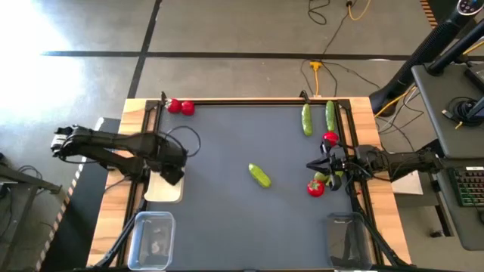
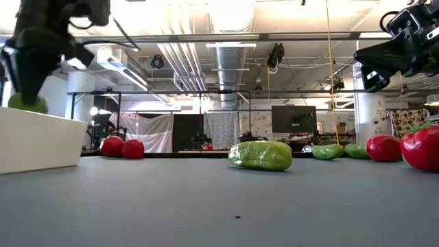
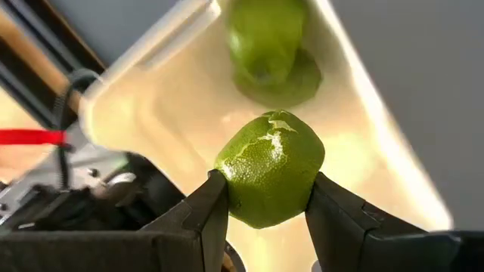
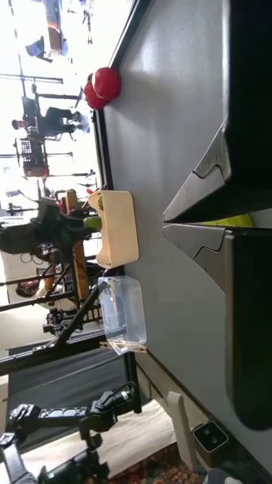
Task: Sort produce into baskets
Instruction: Put the green lime into the white bin
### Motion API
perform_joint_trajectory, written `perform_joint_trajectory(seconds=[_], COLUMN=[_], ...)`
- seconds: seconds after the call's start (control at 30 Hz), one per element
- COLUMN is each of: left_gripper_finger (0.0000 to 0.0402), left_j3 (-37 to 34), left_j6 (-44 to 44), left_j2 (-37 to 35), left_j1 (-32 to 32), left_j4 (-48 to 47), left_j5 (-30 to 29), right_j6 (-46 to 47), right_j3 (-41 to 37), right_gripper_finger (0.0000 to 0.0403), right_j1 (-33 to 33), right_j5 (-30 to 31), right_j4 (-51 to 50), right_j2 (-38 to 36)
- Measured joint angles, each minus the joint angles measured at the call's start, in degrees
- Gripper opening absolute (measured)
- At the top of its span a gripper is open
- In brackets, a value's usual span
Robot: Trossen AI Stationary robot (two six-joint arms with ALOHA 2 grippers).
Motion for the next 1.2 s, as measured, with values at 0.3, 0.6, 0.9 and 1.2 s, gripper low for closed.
perform_joint_trajectory(seconds=[0.3,0.6,0.9,1.2], left_gripper_finger=[0.0140,0.0208,0.0247,0.0246], left_j3=[-7.20,-6.79,5.44,13.82], left_j6=[-1.83,-1.91,-1.65,16.95], left_j2=[3.61,6.89,8.15,10.18], left_j1=[-1.42,-1.40,-1.44,-0.79], left_j4=[9.29,8.77,1.97,20.45], left_j5=[0.92,-1.97,-17.78,-24.56], right_j6=[0.00,0.00,0.00,0.00], right_j3=[0.00,0.00,0.00,0.00], right_gripper_finger=[0.0009,0.0009,0.0009,0.0009], right_j1=[-0.01,-0.01,0.00,-0.02], right_j5=[0.01,0.00,0.00,0.02], right_j4=[-0.01,0.01,0.00,0.00], right_j2=[0.00,0.02,0.02,0.02])
